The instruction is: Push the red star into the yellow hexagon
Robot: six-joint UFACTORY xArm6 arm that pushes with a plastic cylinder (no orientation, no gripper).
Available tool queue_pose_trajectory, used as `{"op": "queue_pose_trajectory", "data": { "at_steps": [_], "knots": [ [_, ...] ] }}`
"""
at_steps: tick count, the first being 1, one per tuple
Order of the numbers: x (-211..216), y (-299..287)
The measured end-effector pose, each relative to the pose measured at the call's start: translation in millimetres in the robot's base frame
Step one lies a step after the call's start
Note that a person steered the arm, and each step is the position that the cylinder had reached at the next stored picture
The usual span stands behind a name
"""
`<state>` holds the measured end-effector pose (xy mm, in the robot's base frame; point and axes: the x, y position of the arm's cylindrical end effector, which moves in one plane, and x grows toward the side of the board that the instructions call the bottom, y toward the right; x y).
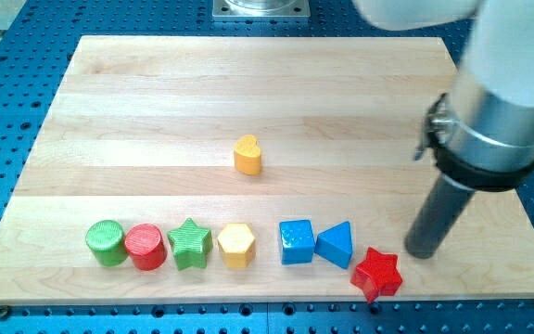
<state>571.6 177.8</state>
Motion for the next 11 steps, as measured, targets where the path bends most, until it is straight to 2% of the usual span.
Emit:
{"op": "queue_pose_trajectory", "data": {
  "at_steps": [1,2,3,5,8,9,11],
  "knots": [
    [8.1,35.4],
    [45.5,18.6],
    [47.0,13.3],
    [47.2,-69.4],
    [46.2,-143.8],
    [19.2,-194.5],
    [45.3,-189.3]
  ]
}}
